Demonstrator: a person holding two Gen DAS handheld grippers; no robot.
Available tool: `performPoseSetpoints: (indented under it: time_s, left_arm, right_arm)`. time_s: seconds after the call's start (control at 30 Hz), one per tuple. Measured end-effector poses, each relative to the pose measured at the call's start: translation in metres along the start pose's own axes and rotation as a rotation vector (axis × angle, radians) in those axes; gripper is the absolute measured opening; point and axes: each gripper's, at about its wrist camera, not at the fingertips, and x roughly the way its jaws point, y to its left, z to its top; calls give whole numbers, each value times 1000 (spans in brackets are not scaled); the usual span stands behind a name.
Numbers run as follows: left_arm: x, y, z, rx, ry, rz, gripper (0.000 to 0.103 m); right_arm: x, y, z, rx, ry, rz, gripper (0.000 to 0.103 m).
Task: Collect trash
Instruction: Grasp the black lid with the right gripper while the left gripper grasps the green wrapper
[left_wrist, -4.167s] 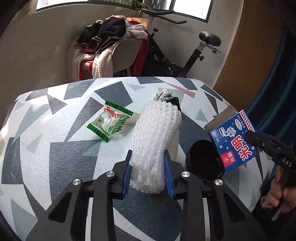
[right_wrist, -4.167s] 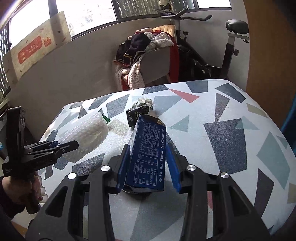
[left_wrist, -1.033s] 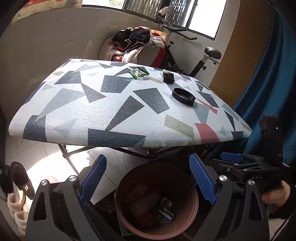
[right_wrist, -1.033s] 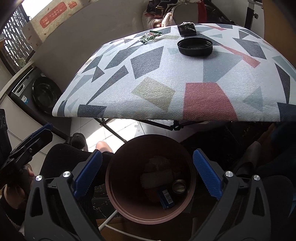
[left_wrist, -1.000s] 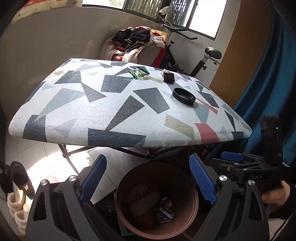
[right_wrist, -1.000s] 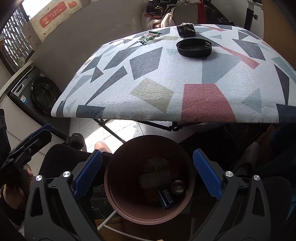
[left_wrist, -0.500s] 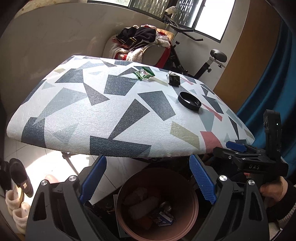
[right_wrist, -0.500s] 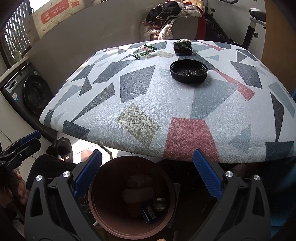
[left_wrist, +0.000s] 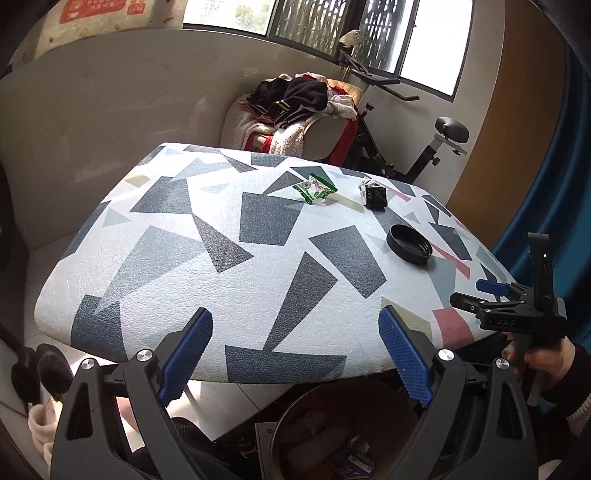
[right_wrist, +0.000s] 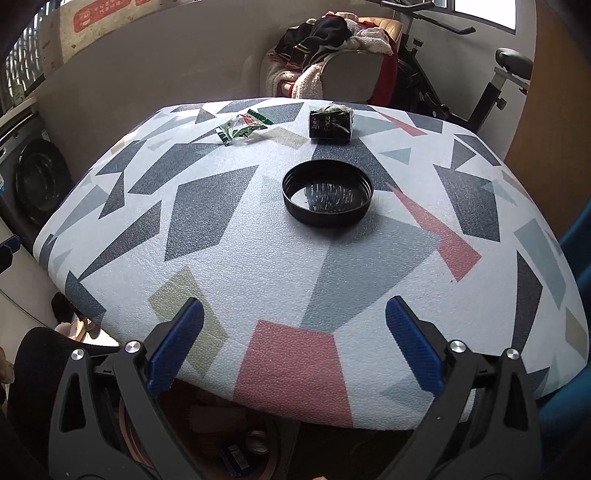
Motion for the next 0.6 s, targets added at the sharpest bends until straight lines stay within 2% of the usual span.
performPoseSetpoints:
  time_s: [0.37, 0.6]
  left_arm:
    - [37, 17, 12, -36, 25, 1, 89]
    - [58, 19, 13, -48, 48, -18, 89]
  right_arm:
    - [44, -24, 34, 44, 33, -36, 97]
    - [68, -26, 58, 67, 64, -16, 97]
